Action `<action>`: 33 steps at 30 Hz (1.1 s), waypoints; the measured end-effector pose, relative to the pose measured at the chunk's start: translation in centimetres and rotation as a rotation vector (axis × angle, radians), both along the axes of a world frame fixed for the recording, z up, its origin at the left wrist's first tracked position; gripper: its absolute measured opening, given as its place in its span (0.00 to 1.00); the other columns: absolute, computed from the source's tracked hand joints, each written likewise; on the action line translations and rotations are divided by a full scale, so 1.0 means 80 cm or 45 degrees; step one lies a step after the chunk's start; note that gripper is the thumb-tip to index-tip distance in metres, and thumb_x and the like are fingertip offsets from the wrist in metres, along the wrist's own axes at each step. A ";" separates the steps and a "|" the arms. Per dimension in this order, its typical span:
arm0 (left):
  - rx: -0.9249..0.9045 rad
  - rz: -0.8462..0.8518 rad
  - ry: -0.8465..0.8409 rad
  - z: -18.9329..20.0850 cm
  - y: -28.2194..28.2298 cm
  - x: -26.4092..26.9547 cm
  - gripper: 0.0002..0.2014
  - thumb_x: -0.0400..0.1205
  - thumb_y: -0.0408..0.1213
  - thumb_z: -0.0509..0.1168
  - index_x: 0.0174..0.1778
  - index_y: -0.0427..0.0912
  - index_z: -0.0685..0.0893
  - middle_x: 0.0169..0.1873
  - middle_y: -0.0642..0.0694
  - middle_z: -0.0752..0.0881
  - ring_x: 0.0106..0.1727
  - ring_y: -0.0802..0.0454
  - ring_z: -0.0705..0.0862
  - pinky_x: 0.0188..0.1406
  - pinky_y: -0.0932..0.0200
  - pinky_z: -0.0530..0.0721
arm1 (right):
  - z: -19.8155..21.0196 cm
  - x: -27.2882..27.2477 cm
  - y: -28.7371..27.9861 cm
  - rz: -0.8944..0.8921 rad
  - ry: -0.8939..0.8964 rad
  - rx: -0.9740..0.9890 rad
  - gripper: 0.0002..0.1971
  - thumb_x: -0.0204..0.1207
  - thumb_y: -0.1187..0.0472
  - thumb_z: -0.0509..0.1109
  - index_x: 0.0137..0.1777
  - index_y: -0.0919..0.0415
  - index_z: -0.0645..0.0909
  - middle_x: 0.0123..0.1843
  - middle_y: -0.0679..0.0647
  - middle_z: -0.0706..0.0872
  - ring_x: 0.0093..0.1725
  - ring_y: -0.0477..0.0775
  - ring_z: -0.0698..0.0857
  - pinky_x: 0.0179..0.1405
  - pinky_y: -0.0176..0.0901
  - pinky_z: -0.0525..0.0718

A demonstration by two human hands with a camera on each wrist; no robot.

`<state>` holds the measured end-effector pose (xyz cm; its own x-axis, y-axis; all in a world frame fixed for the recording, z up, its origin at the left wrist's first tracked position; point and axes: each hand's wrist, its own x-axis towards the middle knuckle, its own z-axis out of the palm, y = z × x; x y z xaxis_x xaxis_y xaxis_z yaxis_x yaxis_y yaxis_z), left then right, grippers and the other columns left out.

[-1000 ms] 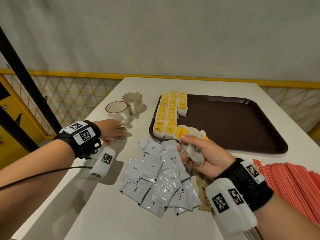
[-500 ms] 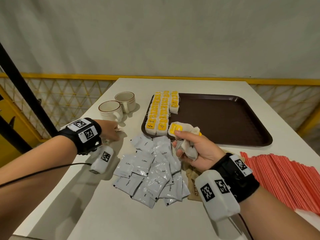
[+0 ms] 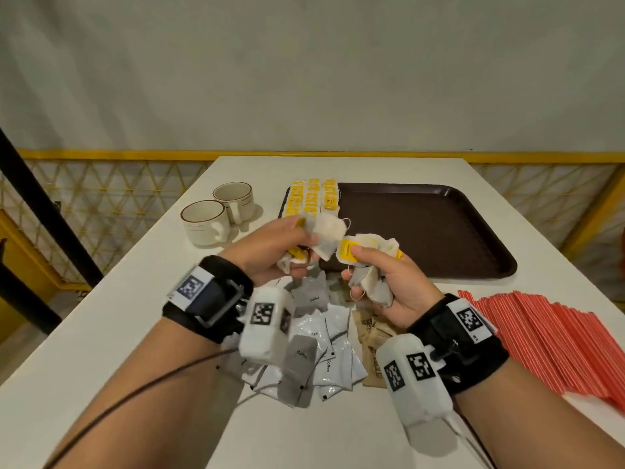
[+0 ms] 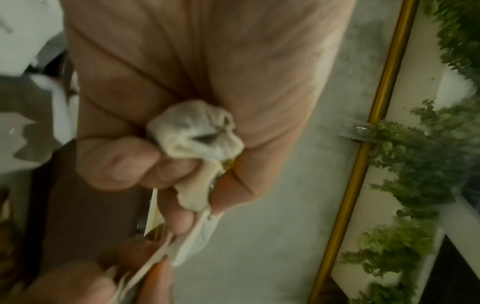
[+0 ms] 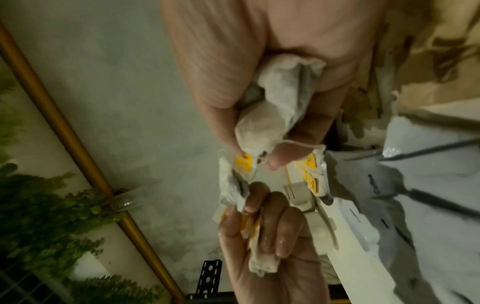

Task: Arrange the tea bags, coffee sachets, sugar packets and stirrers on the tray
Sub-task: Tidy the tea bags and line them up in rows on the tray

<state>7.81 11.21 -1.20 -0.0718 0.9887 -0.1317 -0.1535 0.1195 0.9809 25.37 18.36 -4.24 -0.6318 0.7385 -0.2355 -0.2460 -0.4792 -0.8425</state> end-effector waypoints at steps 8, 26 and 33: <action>-0.029 0.086 -0.103 -0.043 0.007 0.025 0.05 0.83 0.28 0.59 0.48 0.35 0.80 0.30 0.39 0.85 0.19 0.55 0.76 0.16 0.66 0.70 | 0.000 0.022 0.017 -0.138 0.061 0.238 0.06 0.71 0.65 0.72 0.48 0.61 0.84 0.32 0.55 0.84 0.26 0.47 0.81 0.18 0.37 0.79; -0.040 0.022 -0.195 -0.049 0.002 0.026 0.08 0.78 0.37 0.63 0.41 0.36 0.83 0.32 0.40 0.81 0.18 0.55 0.71 0.17 0.66 0.69 | -0.007 0.022 0.016 -0.077 -0.139 0.369 0.06 0.74 0.70 0.73 0.50 0.67 0.84 0.34 0.56 0.87 0.28 0.48 0.82 0.29 0.38 0.85; -0.176 0.188 -0.259 -0.052 0.006 0.022 0.19 0.85 0.33 0.49 0.65 0.35 0.81 0.34 0.44 0.76 0.22 0.55 0.68 0.16 0.66 0.66 | -0.007 0.027 0.024 -0.221 -0.137 0.426 0.06 0.72 0.70 0.74 0.48 0.63 0.85 0.32 0.49 0.89 0.29 0.43 0.86 0.31 0.36 0.83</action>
